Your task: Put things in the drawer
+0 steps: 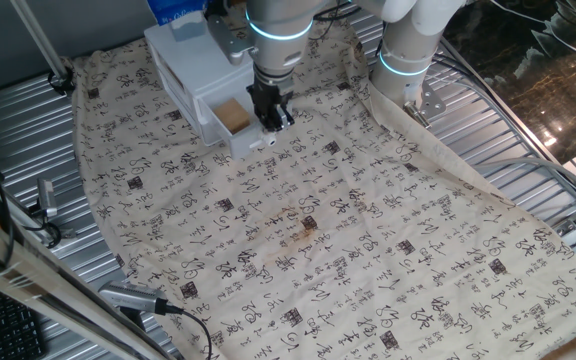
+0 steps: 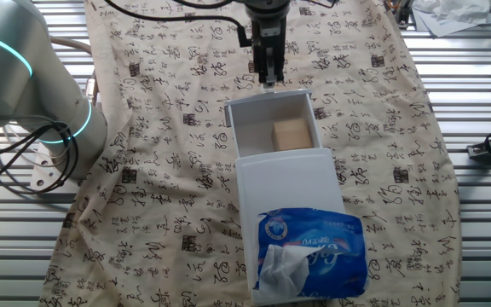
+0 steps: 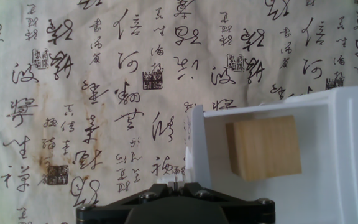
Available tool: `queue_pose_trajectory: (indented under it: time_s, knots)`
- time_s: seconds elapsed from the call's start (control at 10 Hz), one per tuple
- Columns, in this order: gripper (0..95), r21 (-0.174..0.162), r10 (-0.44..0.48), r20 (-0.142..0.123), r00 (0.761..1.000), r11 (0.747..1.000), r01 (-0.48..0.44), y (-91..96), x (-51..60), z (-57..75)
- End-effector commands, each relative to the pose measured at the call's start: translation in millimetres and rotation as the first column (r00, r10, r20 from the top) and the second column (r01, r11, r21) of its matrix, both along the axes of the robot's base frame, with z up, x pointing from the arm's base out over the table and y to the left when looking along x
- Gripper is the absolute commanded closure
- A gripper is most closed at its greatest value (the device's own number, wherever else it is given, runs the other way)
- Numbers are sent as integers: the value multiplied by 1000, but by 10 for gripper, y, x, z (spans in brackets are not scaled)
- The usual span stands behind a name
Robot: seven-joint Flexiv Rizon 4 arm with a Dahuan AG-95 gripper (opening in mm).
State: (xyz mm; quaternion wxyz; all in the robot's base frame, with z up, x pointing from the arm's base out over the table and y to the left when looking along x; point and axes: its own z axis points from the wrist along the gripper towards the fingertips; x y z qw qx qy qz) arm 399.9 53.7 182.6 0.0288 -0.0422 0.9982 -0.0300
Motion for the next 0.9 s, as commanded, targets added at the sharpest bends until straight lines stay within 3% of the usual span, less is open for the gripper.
queue_pose_trajectory:
  time_s: [0.1,0.9]
  knots:
    - [950,-2,1,2,1000,1000,-1,2,9,-19]
    - [950,-8,10,4,1000,1000,-10,-1,18,-77]
